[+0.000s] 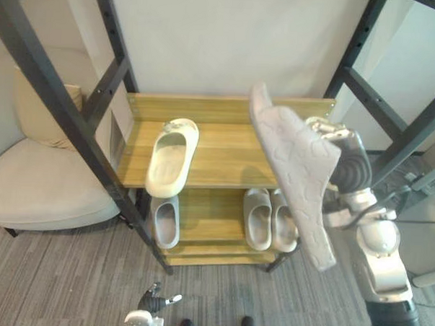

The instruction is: Organize the slippers on the shoe rack

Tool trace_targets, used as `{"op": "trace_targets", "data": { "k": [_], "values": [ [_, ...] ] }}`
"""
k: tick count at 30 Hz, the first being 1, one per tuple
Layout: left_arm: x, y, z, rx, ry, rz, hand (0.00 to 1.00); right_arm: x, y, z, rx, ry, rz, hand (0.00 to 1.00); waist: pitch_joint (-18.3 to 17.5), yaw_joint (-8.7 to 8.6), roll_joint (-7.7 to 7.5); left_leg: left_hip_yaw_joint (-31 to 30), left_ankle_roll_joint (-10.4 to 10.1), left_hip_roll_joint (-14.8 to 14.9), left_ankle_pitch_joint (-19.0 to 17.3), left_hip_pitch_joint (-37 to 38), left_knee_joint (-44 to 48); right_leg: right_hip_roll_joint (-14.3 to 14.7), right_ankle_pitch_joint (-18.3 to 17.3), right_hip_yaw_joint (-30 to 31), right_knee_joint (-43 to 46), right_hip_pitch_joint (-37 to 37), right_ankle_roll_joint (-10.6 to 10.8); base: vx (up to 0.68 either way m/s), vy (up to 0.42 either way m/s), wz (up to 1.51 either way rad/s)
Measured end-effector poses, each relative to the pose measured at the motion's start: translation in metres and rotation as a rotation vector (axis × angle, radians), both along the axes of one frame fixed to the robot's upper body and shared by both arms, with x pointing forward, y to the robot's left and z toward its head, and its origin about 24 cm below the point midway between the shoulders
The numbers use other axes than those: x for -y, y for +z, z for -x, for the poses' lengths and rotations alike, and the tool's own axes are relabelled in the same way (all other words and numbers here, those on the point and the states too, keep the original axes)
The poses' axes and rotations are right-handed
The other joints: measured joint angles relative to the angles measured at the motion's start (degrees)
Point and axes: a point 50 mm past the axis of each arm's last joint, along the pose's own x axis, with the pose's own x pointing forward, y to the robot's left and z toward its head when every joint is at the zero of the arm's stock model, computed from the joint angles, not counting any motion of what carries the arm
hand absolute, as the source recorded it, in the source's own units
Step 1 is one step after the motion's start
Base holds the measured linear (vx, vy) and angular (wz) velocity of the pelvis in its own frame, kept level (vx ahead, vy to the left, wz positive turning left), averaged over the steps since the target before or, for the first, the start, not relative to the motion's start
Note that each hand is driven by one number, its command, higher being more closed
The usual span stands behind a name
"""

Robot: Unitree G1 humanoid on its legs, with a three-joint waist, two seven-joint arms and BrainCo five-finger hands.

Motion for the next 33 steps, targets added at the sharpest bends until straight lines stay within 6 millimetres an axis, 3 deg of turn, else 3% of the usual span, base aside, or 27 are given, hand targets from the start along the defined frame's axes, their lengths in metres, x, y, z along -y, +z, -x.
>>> {"op": "trace_targets", "data": {
  "k": [5, 8, 11, 14, 17, 21, 25, 28, 33],
  "values": [
    [0.003, -0.001, -0.001, -0.015, -0.062, -0.01, 0.0, -0.025, -0.046, 0.019, -0.209, 0.138, 0.042, 1.0, -0.17, 0.12, 0.45, -0.22, -0.66, -0.16, -0.94, 1.28, 1.22, -0.03, -0.11, -0.15, -0.36, 2.1, 0.02, -0.02, -0.007, 0.01],
    [0.007, 0.0, -0.005, 0.0, -0.111, -0.001, 0.0, -0.038, -0.069, 0.027, -0.282, 0.209, 0.183, 1.0, 0.46, 0.16, 0.91, -0.67, -0.72, 0.13, -3.93, -2.89, 6.95, -0.31, -3.31, -0.44, 4.44, -0.83, -0.25, -0.08, -0.024, 0.11],
    [0.016, 0.005, -0.026, 0.05, -0.176, -0.001, 0.0, -0.038, -0.092, 0.025, -0.355, 0.224, 0.324, 1.0, 4.73, 0.71, 3.52, -2.67, -0.69, 1.01, -9.63, -10.6, 21.8, 0.36, -6.36, -2.15, 12.75, -4.82, -0.42, -0.13, -0.016, 0.33],
    [0.022, 0.014, -0.052, 0.122, -0.184, 0.008, 0.0, -0.039, -0.1, 0.007, -0.371, 0.217, 0.38, 1.0, 9.76, 0.97, 5.57, -4.0, -0.47, 1.67, -11.45, -18.59, 30.92, 0.95, -8.72, -2.8, 21.81, -11.89, -0.55, -0.16, -0.001, 0.21],
    [0.021, 0.024, -0.072, 0.185, -0.163, 0.014, 0.0, -0.04, -0.094, -0.013, -0.333, 0.179, 0.434, 1.0, 13.49, 1.8, 5.84, -4.46, -1.43, 1.96, -13.17, -24.63, 36.55, 0.9, -11.52, -3.19, 29.21, -18.51, -1.49, -0.21, -0.02, 0.07],
    [0.019, 0.035, -0.089, 0.266, -0.135, 0.024, 0.0, -0.039, -0.081, -0.031, -0.261, 0.114, 0.464, 1.0, 16.29, 1.99, 6.14, -5.22, -1.47, 1.78, -14.45, -31.25, 42.33, 0.47, -14.11, -3.58, 36.51, -25.41, -1.22, -0.13, -0.021, 0.1],
    [0.002, 0.051, -0.11, 0.364, -0.04, 0.003, 0.0, -0.042, -0.057, -0.047, -0.152, 0.051, 0.465, 1.0, 19.58, 2.45, 5.75, -5.67, -1.86, 1.54, -15.81, -39.92, 49.35, -0.38, -16.66, -3.79, 45.44, -34.54, -1.35, -0.1, -0.028, 0.08],
    [-0.014, 0.047, -0.103, 0.32, 0.026, -0.051, 0.0, -0.041, -0.041, -0.055, -0.089, -0.013, 0.42, 1.0, 21.65, 3.15, 5.04, -6.27, -2.21, 1.51, -16.78, -45.57, 54.45, -0.68, -18.76, -3.99, 51.55, -40.49, -1.78, -0.09, -0.039, 0.09],
    [-0.02, 0.039, -0.091, 0.254, 0.101, -0.058, 0.0, -0.032, -0.002, -0.07, 0.04, -0.171, 0.258, 1.0, 23.64, 4.52, 3.23, -7.96, -3.35, 1.46, -18.99, -56.12, 64.15, -1.26, -22.71, -5.48, 62.44, -50.47, -3.37, -0.08, -0.057, 0.16]
  ]
}}
